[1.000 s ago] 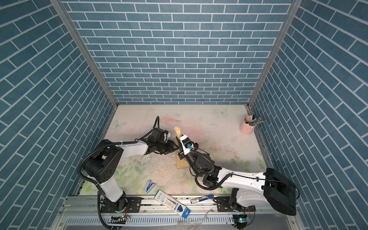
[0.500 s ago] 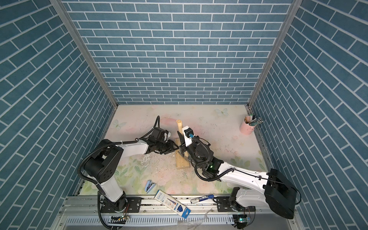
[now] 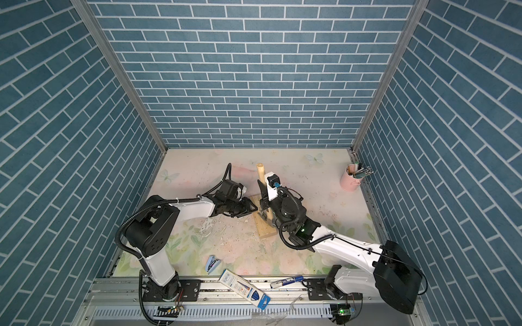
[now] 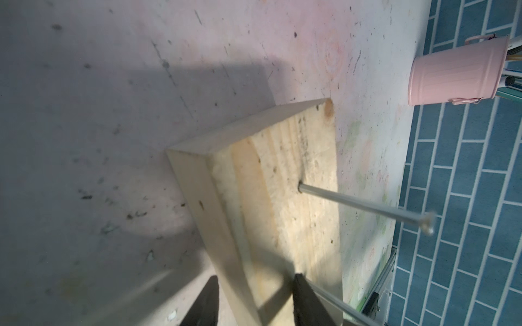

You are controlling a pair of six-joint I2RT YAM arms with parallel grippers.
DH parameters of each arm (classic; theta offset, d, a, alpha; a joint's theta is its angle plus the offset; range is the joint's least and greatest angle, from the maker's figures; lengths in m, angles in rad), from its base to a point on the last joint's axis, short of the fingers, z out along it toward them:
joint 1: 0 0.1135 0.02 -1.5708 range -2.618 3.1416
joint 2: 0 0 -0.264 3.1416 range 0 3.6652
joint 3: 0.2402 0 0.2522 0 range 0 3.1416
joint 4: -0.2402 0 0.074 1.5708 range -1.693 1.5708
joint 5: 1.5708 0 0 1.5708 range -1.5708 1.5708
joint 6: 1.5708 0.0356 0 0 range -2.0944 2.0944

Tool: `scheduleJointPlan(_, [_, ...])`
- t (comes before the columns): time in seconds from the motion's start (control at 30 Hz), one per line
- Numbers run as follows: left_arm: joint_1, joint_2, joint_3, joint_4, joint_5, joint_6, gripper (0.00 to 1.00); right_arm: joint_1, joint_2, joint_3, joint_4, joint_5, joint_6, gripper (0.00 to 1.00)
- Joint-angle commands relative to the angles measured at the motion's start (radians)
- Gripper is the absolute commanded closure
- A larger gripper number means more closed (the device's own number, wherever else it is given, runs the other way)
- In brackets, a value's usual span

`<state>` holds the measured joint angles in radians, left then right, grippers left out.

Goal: Use a claw hammer to pull out a nail
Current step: Remove the nail from the mounting plate.

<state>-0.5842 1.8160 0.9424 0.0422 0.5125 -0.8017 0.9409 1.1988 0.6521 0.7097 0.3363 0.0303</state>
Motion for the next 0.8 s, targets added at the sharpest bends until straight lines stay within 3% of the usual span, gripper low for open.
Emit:
scheduleJointPlan(0.0, [-0.035,0.063,-0.02,-0.154,-0.035,-0.002,0.57,-0.039,-0.022,0.06,0.066,0.04,-0.104,1.0])
scheduleJointPlan(0.37, [-0.052,0.07,-0.017,-0.144,-0.031,0.003,0.54,-0.051,-0.041,0.073,-0.024,0.083,-0.031,1.0])
scheduleJointPlan(0.77, [-0.053,0.086,-0.035,-0.137,-0.033,0.001,0.54,-0.01,-0.108,-0.033,-0.011,0.103,0.045,1.0])
